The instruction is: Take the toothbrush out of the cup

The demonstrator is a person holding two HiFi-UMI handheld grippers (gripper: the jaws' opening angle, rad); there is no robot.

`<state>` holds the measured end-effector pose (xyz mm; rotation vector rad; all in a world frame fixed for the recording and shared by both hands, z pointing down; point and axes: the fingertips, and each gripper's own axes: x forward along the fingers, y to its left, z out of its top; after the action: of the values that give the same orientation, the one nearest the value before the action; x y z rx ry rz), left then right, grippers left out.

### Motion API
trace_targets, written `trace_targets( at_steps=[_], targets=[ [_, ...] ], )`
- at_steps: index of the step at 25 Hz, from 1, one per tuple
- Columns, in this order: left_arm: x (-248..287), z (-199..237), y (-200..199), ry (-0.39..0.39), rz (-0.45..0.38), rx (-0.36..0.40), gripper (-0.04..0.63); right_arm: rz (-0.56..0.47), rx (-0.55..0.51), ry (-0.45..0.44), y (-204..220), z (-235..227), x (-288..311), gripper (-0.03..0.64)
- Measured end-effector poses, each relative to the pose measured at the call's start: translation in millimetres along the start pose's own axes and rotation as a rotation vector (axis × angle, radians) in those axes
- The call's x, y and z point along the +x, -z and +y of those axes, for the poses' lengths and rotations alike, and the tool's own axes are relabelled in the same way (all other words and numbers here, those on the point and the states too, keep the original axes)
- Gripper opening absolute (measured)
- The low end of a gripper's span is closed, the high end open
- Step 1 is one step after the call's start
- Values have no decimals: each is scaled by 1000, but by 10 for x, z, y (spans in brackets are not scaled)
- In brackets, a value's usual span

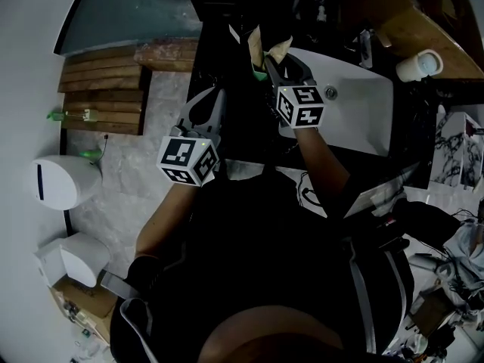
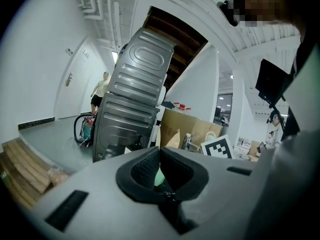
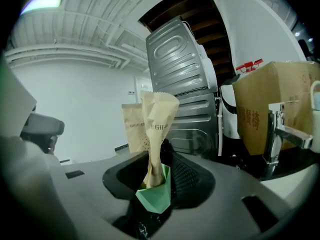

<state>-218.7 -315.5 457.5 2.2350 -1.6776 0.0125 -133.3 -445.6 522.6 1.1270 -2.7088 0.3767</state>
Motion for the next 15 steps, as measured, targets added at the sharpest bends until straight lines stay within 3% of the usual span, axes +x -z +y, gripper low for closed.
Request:
trace_targets(
  at_steps=[15],
  targets=[
    [-57,-1,-39,17,-7,3,8,-14,26,2,-17,43,-41,53]
  ],
)
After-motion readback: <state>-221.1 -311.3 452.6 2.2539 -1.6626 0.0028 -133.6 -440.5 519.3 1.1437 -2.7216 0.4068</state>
